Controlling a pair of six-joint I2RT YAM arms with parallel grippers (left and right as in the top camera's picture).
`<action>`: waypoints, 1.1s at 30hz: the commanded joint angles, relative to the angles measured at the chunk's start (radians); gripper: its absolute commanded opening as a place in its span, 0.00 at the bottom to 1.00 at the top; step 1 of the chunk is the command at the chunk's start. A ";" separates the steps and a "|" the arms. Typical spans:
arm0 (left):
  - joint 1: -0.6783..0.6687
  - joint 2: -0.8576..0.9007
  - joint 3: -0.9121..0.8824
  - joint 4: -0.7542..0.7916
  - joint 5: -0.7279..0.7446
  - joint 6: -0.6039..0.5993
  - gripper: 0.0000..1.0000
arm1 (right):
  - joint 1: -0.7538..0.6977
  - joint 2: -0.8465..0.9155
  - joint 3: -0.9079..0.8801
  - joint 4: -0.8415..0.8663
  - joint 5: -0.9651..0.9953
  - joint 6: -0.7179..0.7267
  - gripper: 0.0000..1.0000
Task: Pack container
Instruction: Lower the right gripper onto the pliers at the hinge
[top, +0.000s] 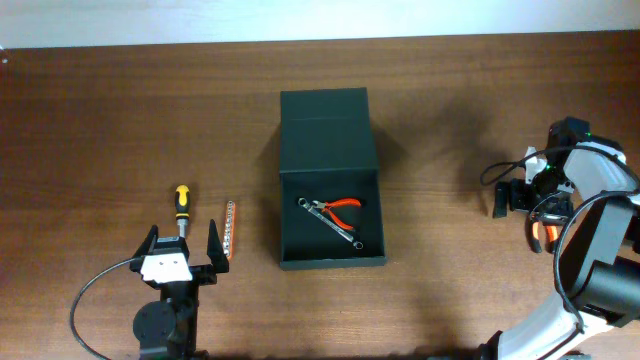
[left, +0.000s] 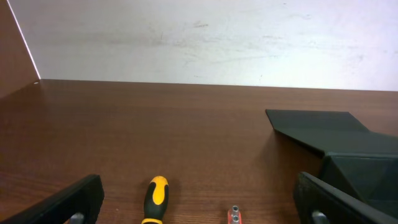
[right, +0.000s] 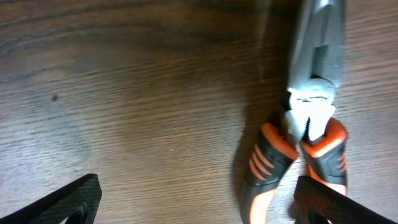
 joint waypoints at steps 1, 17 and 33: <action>0.007 -0.008 -0.007 0.003 0.009 0.012 0.99 | -0.008 0.019 -0.009 0.004 0.035 0.022 0.99; 0.007 -0.008 -0.007 0.003 0.009 0.012 0.99 | -0.008 0.019 -0.011 0.015 0.002 0.022 0.99; 0.007 -0.008 -0.007 0.003 0.009 0.012 0.99 | -0.008 0.019 -0.067 0.072 -0.024 0.022 0.99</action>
